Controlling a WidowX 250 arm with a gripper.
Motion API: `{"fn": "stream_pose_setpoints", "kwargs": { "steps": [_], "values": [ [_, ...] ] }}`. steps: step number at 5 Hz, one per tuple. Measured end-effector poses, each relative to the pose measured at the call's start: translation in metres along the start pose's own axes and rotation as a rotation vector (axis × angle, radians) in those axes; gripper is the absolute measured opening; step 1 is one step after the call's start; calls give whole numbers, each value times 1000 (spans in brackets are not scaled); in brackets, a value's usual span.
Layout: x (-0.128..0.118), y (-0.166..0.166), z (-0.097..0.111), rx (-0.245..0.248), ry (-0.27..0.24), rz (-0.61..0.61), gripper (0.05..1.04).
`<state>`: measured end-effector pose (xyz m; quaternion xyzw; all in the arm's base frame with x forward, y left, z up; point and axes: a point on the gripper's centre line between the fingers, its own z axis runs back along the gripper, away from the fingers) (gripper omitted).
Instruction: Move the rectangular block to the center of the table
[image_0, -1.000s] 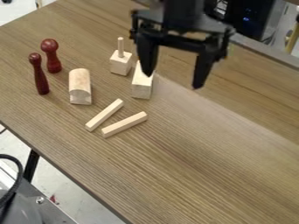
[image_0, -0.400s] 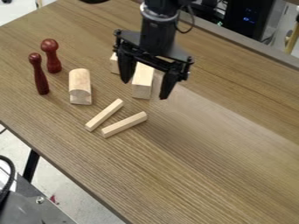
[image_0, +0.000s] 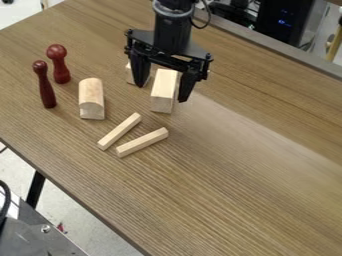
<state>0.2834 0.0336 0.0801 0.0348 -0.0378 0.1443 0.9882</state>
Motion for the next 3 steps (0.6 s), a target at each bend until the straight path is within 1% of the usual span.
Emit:
{"fn": "stream_pose_setpoints", "kwargs": {
  "steps": [1, 2, 3],
  "values": [
    [2, 0, -13, 7, 19, 0, 1000],
    [9, -2, -21, 2, 14, -3, 1000],
    [11, -1, -31, 16, 17, -8, 1000]
  ]
}}
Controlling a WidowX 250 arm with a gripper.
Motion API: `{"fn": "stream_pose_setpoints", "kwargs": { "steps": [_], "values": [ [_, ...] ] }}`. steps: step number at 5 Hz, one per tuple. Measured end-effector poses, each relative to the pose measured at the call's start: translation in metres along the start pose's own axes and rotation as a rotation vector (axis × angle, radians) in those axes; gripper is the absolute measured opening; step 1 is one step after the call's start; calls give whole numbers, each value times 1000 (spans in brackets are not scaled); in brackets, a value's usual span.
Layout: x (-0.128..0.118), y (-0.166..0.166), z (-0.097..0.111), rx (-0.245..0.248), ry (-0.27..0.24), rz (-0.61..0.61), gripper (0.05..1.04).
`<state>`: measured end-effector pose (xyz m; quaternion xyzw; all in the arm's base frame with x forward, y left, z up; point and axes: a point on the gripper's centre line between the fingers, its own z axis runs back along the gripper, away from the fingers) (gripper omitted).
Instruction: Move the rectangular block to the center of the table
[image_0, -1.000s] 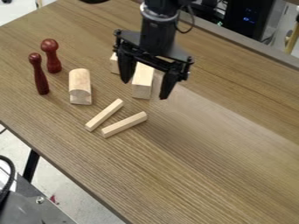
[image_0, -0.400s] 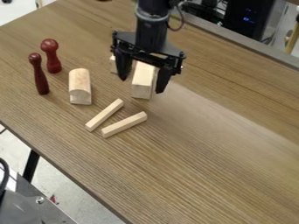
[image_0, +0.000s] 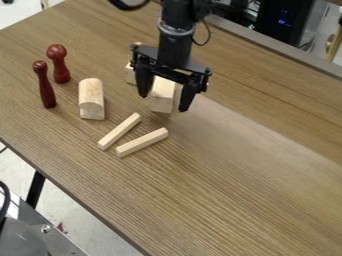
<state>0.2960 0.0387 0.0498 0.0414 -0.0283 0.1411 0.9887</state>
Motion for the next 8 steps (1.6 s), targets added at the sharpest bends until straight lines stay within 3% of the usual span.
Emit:
{"fn": "stream_pose_setpoints", "kwargs": {
  "steps": [2, 3, 4, 5, 7, 8],
  "values": [
    [14, 10, -9, 5, -1, 25, 1000],
    [20, 13, -13, 5, 2, 40, 951],
    [27, 19, -14, 0, -7, 90, 667],
    [30, 20, -15, -11, -7, 110, 559],
    [16, 6, -6, -76, -11, 111, 559],
    [1, -26, 14, -100, -63, 20, 559]
  ]
}}
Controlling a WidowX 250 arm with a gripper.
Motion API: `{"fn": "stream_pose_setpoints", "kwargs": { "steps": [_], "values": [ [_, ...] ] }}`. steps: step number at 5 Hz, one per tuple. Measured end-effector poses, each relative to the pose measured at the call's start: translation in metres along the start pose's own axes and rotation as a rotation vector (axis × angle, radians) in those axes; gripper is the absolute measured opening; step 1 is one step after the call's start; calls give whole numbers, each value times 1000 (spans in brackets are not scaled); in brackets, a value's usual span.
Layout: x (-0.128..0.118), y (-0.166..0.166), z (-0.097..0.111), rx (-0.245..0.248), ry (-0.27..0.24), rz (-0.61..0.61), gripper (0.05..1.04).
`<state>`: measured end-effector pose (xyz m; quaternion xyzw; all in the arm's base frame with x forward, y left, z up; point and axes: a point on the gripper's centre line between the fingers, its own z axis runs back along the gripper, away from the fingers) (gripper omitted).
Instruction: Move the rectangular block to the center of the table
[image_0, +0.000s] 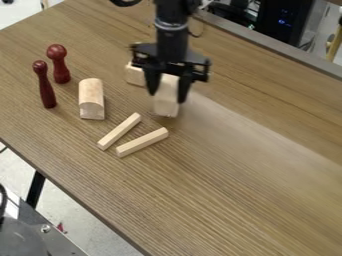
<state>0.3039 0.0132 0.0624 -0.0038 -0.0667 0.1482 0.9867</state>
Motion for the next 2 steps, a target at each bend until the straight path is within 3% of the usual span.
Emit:
{"fn": "stream_pose_setpoints", "kwargs": {
  "steps": [1, 2],
  "values": [
    [-17, -45, 15, -18, -43, -123, 559],
    [-31, -74, 17, -28, -46, -182, 559]
  ]
}}
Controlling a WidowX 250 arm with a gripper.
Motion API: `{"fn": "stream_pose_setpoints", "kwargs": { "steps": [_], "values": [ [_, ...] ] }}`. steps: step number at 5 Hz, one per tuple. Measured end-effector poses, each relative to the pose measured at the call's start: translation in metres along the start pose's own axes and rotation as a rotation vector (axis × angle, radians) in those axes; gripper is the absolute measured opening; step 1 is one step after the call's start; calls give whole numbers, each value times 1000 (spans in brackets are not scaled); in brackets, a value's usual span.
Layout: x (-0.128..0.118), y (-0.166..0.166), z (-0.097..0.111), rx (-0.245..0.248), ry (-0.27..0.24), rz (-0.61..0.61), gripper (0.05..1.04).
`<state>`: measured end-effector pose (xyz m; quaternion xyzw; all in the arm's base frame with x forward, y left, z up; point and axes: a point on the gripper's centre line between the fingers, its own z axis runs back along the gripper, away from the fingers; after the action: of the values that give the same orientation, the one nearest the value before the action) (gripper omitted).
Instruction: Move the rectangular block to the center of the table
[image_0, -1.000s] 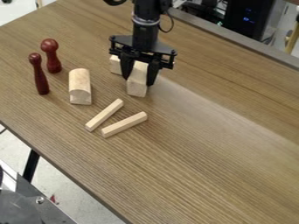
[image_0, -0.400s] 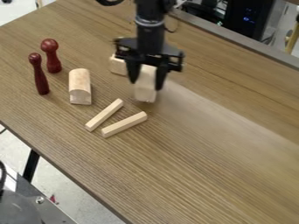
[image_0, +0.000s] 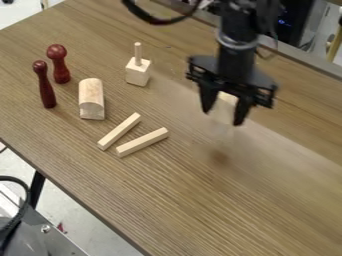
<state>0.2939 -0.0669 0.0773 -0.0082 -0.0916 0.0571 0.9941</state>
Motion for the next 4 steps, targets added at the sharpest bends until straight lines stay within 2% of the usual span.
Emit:
{"fn": "stream_pose_setpoints", "kwargs": {
  "steps": [1, 2, 3, 4],
  "values": [
    [1, -21, -4, -12, 13, -13, 559],
    [3, -31, -17, -17, 38, 17, 559],
    [8, -41, -32, -8, 60, 51, 559],
    [8, -50, -42, 5, 71, 34, 559]
  ]
}}
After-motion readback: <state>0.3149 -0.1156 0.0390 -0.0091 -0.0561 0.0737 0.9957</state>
